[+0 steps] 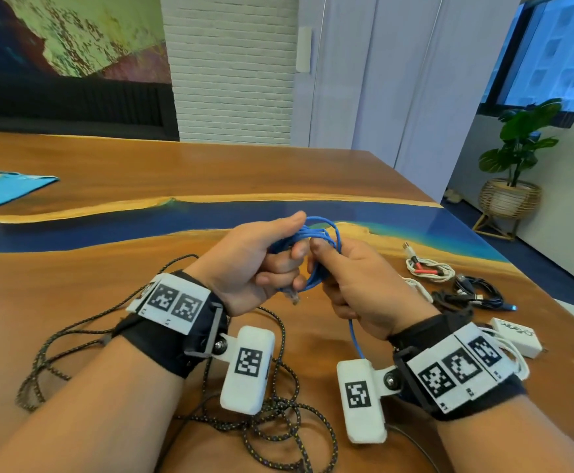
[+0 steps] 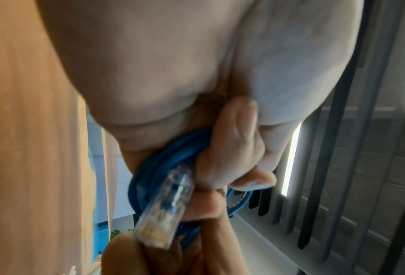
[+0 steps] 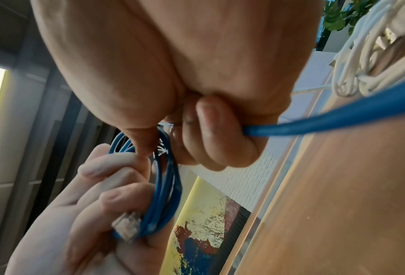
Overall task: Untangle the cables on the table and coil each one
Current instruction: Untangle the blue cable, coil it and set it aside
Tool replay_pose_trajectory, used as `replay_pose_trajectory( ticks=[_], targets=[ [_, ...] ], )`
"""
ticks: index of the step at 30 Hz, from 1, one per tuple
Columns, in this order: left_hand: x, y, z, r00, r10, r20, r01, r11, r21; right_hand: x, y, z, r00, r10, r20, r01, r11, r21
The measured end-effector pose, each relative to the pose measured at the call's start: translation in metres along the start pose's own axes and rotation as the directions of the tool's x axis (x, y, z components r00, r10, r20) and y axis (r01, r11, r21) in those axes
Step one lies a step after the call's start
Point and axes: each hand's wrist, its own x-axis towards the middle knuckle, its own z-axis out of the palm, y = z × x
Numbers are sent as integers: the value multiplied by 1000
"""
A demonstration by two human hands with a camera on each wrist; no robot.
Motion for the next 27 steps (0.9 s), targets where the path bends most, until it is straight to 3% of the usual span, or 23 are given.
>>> replay_pose_trajectory(
  ticks=[3, 7, 10, 15, 18, 20, 22, 25, 27],
  targets=[
    [2, 1, -4, 998, 33, -61, -34, 999, -29, 2, -2, -1, 999, -36, -32, 39, 995, 88],
    [6, 3, -9, 984, 40, -175, -72, 980, -184, 5, -7, -16, 992, -56, -113, 99, 902, 420],
    [6, 5, -9, 978, 36, -205, -98, 949, -301, 7, -2, -22, 981, -114, -154, 141, 973, 183],
    [8, 10, -15, 932, 118, -343, -258, 880, -399, 2, 3, -21, 996, -36, 82, 46, 992, -117],
    [7, 13, -20, 911, 159, -381, -308, 877, -368, -4, -1, -17, 986, 5, 166, 12, 995, -99],
    [7, 13, -21, 916, 167, -365, -292, 900, -322, -4, -4, -16, 995, 25, 99, -29, 999, 43],
    [6, 11, -20, 934, 155, -320, -252, 924, -286, 0, -8, -17, 998, 26, -56, -14, 980, 201],
    [7, 5, -13, 974, 101, -202, -151, 956, -252, 4, -10, -15, 977, -32, -210, 118, 904, 411],
    [5, 2, -6, 996, 52, -76, -69, 968, -240, 6, -8, -16, 958, -65, -279, 190, 875, 445]
  ],
)
